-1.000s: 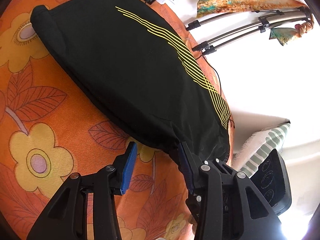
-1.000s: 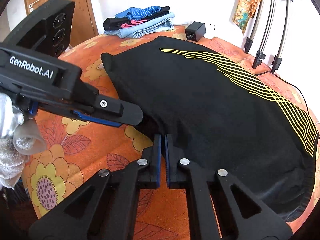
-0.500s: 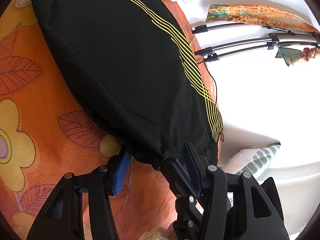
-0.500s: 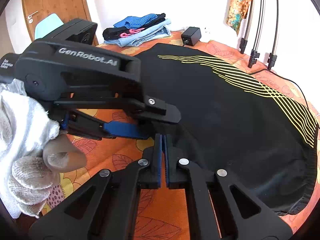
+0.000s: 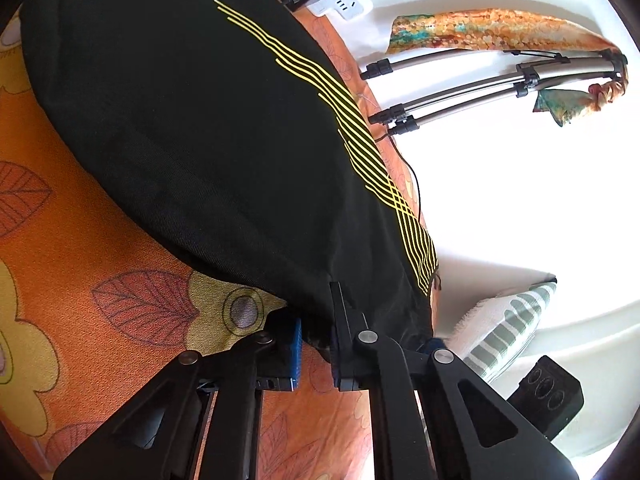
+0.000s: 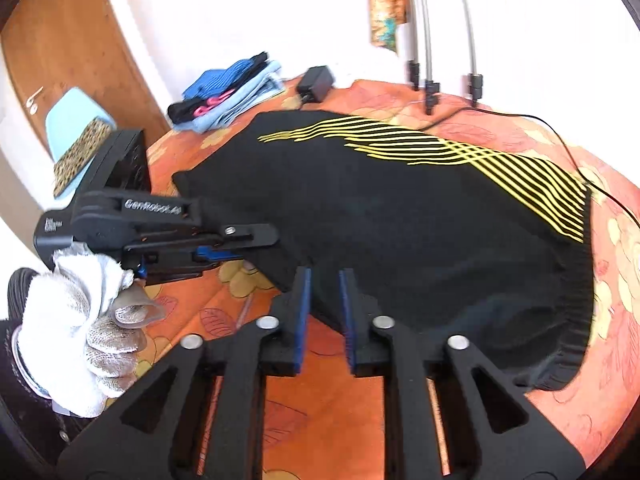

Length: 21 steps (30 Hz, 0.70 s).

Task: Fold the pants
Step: 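Hold the shorts hem with the left gripper while the right gripper lifts and folds the waistband end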

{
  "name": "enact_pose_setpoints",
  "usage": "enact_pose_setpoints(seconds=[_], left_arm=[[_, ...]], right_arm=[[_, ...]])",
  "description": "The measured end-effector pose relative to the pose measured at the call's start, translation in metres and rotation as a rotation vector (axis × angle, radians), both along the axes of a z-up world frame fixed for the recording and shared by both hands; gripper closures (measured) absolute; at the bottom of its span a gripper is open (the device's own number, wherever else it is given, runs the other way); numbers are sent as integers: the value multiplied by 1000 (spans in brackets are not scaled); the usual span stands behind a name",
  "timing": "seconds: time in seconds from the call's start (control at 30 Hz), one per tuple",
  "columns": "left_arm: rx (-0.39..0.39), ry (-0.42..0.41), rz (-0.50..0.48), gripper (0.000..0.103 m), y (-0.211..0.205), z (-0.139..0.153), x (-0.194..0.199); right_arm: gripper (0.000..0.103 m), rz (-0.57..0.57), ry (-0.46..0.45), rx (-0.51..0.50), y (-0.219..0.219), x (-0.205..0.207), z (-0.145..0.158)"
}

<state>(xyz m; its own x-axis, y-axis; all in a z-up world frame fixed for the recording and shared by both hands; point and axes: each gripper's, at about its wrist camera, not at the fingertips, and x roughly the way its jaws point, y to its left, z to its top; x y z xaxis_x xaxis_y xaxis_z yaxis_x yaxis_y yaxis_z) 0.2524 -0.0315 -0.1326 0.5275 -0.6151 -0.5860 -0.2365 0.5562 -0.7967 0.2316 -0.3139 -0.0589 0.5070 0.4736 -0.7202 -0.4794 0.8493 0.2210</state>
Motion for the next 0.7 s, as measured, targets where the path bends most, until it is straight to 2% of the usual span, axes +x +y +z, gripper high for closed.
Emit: enact_pose_setpoints(seconds=[0.03, 0.07, 0.17, 0.27, 0.4, 0.57, 0.7], left_arm=[[7, -17, -7, 94, 0, 3, 0], [11, -35, -12, 95, 0, 7, 0], [20, -74, -19, 95, 0, 14, 2], [16, -78, -27, 95, 0, 15, 5], [11, -75, -29, 95, 1, 12, 6], [16, -72, -32, 95, 2, 11, 4], [21, -65, -31, 95, 2, 9, 3]], right_arm=[[51, -67, -22, -8, -17, 2, 5], [48, -137, -28, -22, -35, 6, 8], [48, -334, 39, -34, -88, 20, 9], [48, -436, 136, 8, -126, 23, -3], [48, -456, 239, 79, -141, 19, -23], [48, -477, 350, 187, -139, 24, -47], [46, -480, 349, 197, -132, 27, -51]])
